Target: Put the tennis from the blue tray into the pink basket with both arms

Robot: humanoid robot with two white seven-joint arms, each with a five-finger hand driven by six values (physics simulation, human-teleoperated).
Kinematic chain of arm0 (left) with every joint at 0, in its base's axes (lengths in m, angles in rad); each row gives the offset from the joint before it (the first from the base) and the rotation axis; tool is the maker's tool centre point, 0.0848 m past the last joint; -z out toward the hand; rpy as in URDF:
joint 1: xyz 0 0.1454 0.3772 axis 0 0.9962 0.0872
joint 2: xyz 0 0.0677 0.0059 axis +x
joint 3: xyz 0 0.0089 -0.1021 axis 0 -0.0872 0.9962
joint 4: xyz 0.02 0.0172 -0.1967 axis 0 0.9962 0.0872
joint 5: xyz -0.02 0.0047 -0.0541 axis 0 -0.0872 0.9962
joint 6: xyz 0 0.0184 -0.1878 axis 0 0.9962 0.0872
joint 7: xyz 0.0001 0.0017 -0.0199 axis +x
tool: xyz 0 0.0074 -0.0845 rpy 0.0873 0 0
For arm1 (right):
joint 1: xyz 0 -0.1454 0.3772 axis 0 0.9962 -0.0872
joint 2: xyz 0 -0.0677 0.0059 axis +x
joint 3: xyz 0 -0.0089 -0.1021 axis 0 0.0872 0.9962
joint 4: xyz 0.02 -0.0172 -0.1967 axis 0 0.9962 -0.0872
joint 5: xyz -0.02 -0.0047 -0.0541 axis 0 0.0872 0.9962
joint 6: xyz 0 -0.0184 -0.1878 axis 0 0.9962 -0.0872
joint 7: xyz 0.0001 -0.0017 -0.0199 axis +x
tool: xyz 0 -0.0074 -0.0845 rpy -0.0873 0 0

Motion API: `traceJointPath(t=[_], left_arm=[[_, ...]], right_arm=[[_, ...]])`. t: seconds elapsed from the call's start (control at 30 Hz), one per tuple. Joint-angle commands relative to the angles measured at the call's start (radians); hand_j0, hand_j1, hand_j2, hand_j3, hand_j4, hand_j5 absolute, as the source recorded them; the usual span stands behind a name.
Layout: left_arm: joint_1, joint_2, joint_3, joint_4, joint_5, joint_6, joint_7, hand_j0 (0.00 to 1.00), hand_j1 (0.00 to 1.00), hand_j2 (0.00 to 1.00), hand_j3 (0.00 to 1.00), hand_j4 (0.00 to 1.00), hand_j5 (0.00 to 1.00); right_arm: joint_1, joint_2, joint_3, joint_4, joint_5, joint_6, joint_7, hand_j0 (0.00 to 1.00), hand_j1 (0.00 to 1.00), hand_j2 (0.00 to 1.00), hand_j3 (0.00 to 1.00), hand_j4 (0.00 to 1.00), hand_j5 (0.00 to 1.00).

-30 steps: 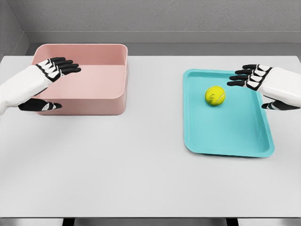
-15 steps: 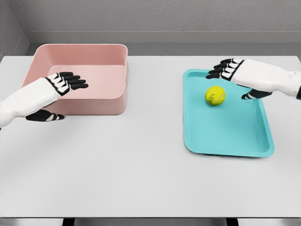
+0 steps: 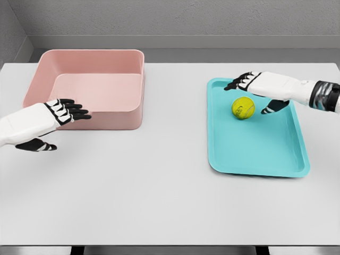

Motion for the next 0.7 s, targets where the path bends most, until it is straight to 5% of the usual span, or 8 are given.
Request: traceJointPath(t=[0.0, 0.3, 0.67], left_arm=[[0.000, 0.025, -0.002, -0.012, 0.009, 0.001, -0.011, 1.00, 1.00, 1.00, 1.00, 1.00, 1.00], [0.000, 0.079, -0.054, -0.037, 0.015, 0.001, -0.011, 1.00, 1.00, 1.00, 1.00, 1.00, 1.00], [0.000, 0.175, -0.103, -0.049, 0.015, 0.001, -0.011, 1.00, 1.00, 1.00, 1.00, 1.00, 1.00]], right_arm=[[0.000, 0.020, 0.001, 0.033, -0.002, 0.003, 0.014, 1.00, 1.00, 1.00, 1.00, 1.00, 1.00], [-0.028, 0.046, 0.001, 0.043, 0.013, -0.014, 0.137, 1.00, 1.00, 1.00, 1.00, 1.00, 1.00], [-0.034, 0.084, 0.016, 0.080, 0.036, -0.014, 0.143, 0.99, 0.99, 0.99, 0.99, 0.99, 0.99]])
